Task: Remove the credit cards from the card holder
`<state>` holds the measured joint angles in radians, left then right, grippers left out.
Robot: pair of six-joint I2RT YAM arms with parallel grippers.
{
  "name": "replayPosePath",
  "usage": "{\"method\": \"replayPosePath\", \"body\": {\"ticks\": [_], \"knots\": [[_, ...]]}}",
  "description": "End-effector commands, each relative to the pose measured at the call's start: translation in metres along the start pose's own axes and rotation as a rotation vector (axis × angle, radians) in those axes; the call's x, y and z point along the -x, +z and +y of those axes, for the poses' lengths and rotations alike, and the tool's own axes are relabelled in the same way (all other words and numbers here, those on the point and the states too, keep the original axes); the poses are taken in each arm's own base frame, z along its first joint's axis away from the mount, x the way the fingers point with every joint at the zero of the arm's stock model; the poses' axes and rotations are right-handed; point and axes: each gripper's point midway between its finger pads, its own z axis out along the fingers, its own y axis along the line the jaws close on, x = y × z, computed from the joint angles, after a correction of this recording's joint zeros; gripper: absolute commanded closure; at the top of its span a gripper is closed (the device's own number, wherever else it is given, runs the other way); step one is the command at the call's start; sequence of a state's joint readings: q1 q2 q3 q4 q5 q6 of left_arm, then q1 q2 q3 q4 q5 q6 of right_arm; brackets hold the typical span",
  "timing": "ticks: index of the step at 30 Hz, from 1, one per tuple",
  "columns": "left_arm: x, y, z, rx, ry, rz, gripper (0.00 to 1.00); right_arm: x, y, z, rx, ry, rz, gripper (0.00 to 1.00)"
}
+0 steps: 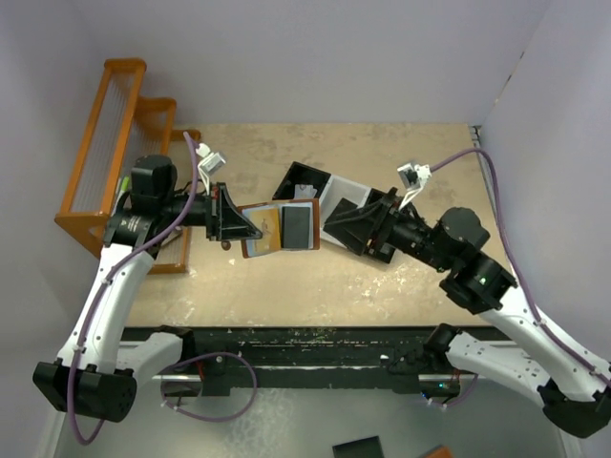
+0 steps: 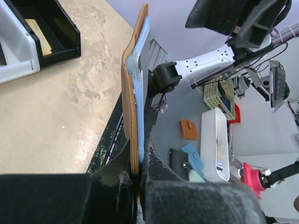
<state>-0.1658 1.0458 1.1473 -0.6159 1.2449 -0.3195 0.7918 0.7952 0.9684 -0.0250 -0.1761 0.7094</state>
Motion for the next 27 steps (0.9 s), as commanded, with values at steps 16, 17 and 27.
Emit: {"method": "replayPosePath", "body": {"ticks": [16, 17, 27], "knots": [[0.001, -0.007, -0.034, -0.114, 0.107, 0.001, 1.0, -0.032, 0.068, 0.054, 0.421, 0.078, 0.221, 0.55], [0.001, -0.007, -0.037, -0.128, 0.109, 0.004, 1.0, -0.034, 0.068, 0.052, 0.416, 0.084, 0.223, 0.55], [0.002, -0.012, -0.061, -0.23, 0.14, 0.017, 1.0, -0.042, 0.077, 0.051, 0.43, 0.104, 0.237, 0.57]]}}
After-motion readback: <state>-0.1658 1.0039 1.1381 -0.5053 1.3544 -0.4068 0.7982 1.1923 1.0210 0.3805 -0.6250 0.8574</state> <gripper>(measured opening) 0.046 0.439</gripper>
